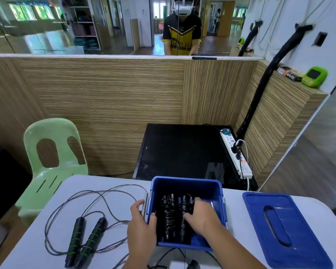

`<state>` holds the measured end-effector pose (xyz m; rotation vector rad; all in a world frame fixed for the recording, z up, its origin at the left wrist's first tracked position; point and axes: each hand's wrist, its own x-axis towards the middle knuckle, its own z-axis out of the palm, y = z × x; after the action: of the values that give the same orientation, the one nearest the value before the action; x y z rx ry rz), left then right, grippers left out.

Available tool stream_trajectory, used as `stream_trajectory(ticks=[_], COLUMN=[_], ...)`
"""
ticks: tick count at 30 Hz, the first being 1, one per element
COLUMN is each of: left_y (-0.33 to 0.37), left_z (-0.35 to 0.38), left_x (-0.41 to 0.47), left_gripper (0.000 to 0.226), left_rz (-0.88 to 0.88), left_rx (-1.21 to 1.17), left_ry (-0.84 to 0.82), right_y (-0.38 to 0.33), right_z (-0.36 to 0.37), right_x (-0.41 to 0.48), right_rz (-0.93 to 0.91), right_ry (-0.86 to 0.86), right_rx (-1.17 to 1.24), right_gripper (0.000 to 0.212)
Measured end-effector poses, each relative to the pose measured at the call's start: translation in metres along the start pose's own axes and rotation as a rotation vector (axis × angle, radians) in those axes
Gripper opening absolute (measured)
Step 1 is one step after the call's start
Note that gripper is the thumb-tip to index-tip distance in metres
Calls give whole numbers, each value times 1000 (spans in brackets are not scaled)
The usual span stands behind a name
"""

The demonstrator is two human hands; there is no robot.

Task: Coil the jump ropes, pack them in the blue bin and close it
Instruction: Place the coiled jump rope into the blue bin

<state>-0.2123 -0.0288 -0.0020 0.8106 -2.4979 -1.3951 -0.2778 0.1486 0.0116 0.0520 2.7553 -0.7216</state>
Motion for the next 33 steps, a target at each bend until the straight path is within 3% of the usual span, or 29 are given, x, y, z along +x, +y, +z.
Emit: stream_trajectory(ticks=[5,8,13,22,29,33], left_y=[0,0,4,10,4,0], left_z=[0,1,1,5,6,5], left_x=[1,1,4,19,24,23], left_gripper=[43,43,43,43,37,48], left_rz=[1,-9,-11,-27,-61,-60], left_rx=[-10,-16,-40,-34,-50,-17], left_ry=[-3,6,17,-2,-53,-89], right_y=[13,43,79,75,73,73], right_z=[-29,-37,-20,-12,-14,-19], right_x=[-37,-61,-73,-63,-64,-66], right_rz=[-210,-191,55,54,60,57], right_ry=[242,425,275,274,273,264], right_rx=[-62,27,141,209,215,223], right_gripper=[37,46,66,18,22,27])
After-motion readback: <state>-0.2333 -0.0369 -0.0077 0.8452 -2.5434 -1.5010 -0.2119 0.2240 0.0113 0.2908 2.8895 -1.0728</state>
